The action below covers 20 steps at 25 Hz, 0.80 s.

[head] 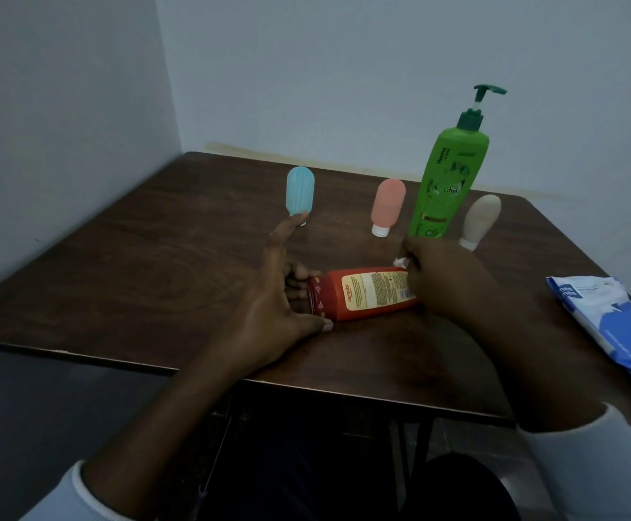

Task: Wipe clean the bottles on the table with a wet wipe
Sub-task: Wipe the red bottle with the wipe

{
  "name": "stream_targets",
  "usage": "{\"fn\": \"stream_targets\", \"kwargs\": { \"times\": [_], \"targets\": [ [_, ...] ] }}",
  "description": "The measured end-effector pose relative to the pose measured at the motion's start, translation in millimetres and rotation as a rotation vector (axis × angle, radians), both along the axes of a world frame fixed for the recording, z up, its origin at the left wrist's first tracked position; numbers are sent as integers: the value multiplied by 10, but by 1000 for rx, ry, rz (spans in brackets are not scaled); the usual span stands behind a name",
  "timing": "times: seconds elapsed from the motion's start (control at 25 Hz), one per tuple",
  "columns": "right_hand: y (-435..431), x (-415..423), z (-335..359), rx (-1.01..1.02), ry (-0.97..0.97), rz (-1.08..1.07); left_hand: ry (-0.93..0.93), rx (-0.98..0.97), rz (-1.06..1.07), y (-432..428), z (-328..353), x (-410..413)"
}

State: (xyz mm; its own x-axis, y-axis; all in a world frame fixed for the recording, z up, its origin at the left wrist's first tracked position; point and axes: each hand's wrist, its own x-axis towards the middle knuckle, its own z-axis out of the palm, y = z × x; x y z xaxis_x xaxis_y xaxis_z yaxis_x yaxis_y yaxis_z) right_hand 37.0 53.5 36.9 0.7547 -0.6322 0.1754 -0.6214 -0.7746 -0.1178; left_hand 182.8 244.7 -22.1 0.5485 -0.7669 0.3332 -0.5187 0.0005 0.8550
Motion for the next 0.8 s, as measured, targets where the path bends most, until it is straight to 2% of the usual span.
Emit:
{"fn": "stream_targets", "kwargs": {
  "times": [0.2,0.28,0.52,0.64,0.8],
  "targets": [
    [779,362,-37,74,5,313,44,-50,-36,40,-2,-23],
    [863,402,-48,57,-8,368,48,-78,-29,44,-16,-19],
    [33,-8,-119,53,-129,156,-30,-13,6,3,-54,32],
    [-253,-171,-139,7,-124,46,-104,3,4,10,-58,51],
    [-172,-127,-162,-14,-146,61,-260,45,51,28,-56,53]
  ]
}}
